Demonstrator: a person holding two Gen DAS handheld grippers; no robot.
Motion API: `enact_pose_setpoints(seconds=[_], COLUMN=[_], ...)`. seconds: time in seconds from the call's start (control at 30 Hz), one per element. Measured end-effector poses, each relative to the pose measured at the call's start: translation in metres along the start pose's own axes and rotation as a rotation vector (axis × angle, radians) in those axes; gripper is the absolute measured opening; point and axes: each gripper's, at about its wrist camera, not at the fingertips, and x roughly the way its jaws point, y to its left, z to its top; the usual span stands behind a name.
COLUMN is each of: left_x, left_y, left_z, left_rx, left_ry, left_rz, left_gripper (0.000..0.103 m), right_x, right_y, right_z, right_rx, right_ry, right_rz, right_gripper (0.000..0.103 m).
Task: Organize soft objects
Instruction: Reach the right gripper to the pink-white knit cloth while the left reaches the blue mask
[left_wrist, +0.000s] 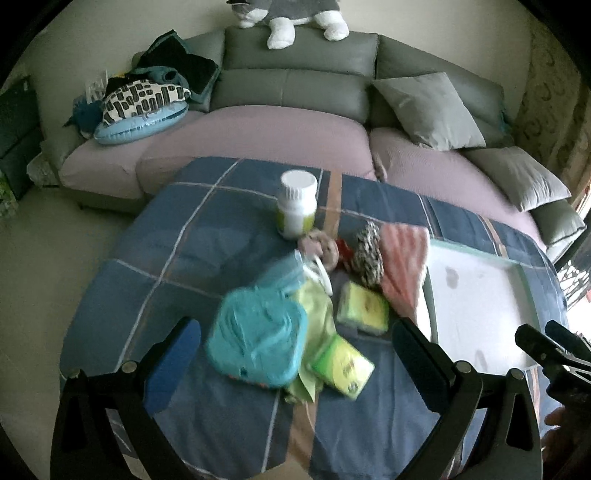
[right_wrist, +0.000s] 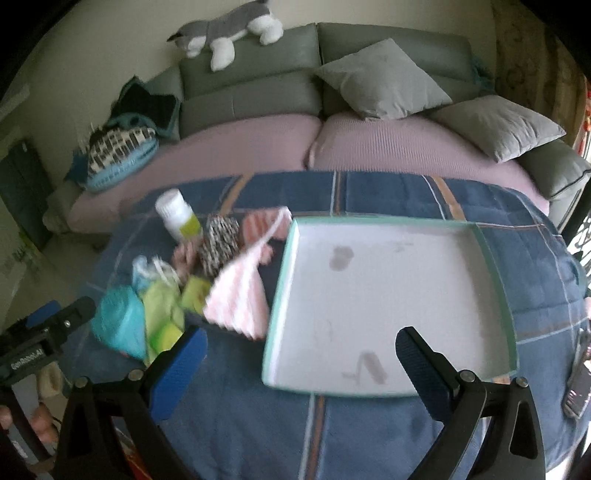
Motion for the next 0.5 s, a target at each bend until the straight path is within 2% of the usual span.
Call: enact_pose_setpoints(seconds=[0.2, 0.4, 0.5], left_x=[0.013, 0.027, 0.032], left_y=[0.003, 0.003, 0.007], left_z=[0.025, 0.051, 0.061], left_rx=[-0.031, -0.029, -0.069], left_ry=[-0.001, 0.001, -0.014], left_rz=[-0.051, 0.019, 0.015], left_gripper=[0.103, 0.103, 0.103], right_x=[0.012, 0.014, 0.017], right_y=[0.01, 0.023, 0.028], right_z=[0.026, 0.048, 0.057], right_rx=[0.011, -0.038, -0.052], right_ry=[-0.033, -0.125, -0.161], right_rz=[0.059, 0.058, 0.056], right_gripper=[0.103, 0.103, 0.103])
